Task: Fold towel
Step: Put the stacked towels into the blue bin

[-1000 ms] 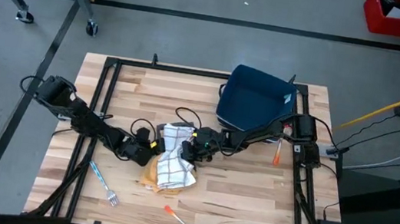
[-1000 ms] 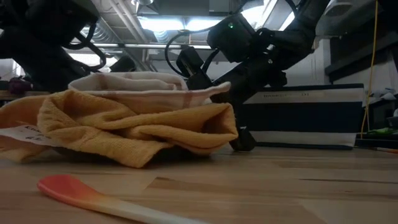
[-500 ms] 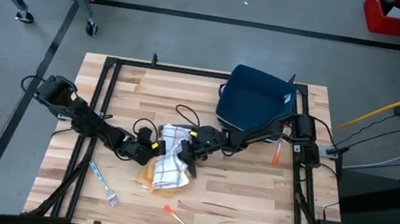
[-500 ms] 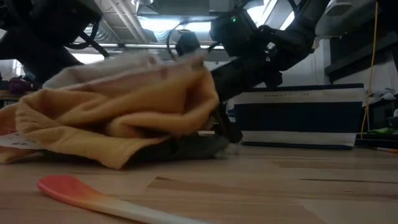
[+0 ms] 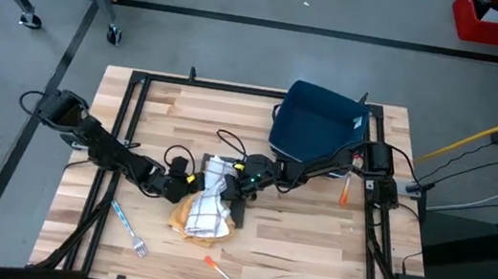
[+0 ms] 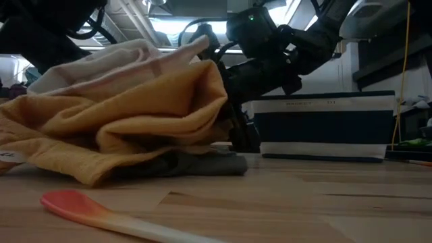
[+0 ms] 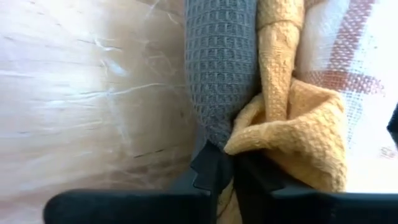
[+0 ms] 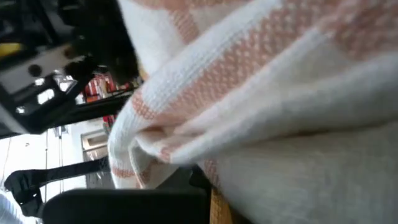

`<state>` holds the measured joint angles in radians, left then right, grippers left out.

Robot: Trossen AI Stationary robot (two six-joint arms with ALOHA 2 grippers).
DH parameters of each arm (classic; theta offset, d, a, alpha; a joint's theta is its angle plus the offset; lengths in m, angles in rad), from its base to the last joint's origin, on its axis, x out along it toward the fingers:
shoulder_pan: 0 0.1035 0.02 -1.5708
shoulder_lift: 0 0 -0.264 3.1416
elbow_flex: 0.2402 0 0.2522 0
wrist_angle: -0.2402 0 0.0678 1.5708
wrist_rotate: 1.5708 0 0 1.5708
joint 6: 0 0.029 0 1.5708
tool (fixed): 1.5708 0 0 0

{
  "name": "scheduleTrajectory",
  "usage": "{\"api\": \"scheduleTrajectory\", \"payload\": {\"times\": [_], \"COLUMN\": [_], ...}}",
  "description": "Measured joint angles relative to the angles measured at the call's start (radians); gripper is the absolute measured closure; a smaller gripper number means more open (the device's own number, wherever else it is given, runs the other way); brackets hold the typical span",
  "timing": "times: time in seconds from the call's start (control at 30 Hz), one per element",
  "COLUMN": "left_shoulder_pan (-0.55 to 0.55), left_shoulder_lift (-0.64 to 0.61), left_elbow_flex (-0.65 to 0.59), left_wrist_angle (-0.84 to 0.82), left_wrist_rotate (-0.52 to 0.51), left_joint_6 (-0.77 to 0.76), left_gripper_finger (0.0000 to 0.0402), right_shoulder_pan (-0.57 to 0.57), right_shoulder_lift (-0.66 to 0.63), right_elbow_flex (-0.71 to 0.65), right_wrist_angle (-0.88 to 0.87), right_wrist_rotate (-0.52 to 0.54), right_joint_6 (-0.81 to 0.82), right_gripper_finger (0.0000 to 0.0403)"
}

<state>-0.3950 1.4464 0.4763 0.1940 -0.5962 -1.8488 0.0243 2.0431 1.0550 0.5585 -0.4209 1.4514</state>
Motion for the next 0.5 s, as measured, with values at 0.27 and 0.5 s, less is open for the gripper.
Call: {"api": "scheduleTrajectory", "payload": {"times": [0.27, 0.5], "left_shoulder_pan": [0.0, 0.0], "left_shoulder_lift": [-0.001, -0.001], "left_elbow_flex": [0.001, 0.001], "left_wrist_angle": [0.002, -0.003], "left_wrist_rotate": [0.066, 0.067], "left_joint_6": [0.134, 0.211], "left_gripper_finger": [0.0343, 0.0295], "right_shoulder_pan": [0.0, 0.001], "right_shoulder_lift": [-0.003, -0.003], "right_elbow_flex": [0.002, 0.002], "right_wrist_angle": [-0.119, -0.105], "right_wrist_rotate": [-0.095, -0.132], "right_joint_6": [-0.049, -0.071], "right_gripper_finger": [0.0348, 0.0298]}}
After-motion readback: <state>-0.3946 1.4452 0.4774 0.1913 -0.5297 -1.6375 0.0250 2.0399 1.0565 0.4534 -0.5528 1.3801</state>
